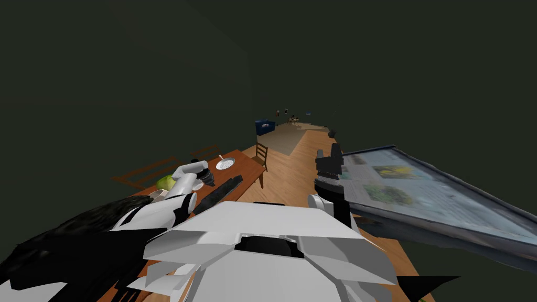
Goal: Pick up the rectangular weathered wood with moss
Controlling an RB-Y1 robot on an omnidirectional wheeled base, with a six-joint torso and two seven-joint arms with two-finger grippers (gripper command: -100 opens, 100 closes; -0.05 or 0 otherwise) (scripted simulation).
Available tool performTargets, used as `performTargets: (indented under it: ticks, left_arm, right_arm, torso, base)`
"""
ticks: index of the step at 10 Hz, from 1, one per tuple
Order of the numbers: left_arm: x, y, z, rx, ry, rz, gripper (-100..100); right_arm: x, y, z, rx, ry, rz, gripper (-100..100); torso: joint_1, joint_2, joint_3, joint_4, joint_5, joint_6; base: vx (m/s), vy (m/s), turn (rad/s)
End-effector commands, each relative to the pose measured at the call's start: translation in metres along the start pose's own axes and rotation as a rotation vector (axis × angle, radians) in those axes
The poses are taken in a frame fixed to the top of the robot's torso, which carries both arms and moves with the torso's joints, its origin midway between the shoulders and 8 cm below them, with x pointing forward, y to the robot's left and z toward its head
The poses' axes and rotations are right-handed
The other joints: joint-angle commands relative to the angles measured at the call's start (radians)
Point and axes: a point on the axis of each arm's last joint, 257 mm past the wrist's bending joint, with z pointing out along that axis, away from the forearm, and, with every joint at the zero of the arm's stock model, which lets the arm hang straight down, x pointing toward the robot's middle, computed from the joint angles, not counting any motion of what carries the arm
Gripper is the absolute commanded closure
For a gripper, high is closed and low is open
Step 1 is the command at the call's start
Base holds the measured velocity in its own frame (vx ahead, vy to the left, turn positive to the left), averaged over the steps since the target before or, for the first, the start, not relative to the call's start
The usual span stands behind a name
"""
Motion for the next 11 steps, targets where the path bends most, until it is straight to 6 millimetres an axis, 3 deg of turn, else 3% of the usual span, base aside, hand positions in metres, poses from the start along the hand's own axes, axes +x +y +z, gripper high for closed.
performTargets:
  ticks: [1, 5, 7, 11]
  left_arm:
    - [-0.003, 0.011, 0.001, -0.054, -0.006, -0.018, -100]
    - [-0.011, 0.037, 0.001, -0.175, -0.016, -0.075, -100]
    - [-0.016, 0.061, 0.001, -0.275, -0.025, -0.119, -100]
    - [-0.019, 0.083, 0.003, -0.357, -0.035, -0.151, -100]
  right_arm:
    - [0.0, 0.0, 0.0, 0.0, 0.0, 0.0, 0]
    - [0.0, 0.0, 0.0, 0.0, 0.0, 0.0, 0]
    - [0.0, 0.0, 0.0, 0.0, 0.0, 0.0, 0]
    - [0.0, 0.0, 0.0, 0.0, 0.0, 0.0, 0]
  torso:
    - [0.0, 0.0, 0.0, 0.0, 0.0, 0.0]
    - [0.0, 0.0, 0.0, 0.0, 0.0, 0.0]
    - [0.0, 0.0, 0.0, 0.0, 0.0, 0.0]
    - [-0.001, 0.0, 0.0, 0.0, 0.0, 0.0]
  base:
    - [-0.003, 0.019, -0.045]
    - [-0.001, 0.016, -0.066]
    - [-0.004, 0.02, -0.081]
    - [-0.003, 0.014, -0.033]
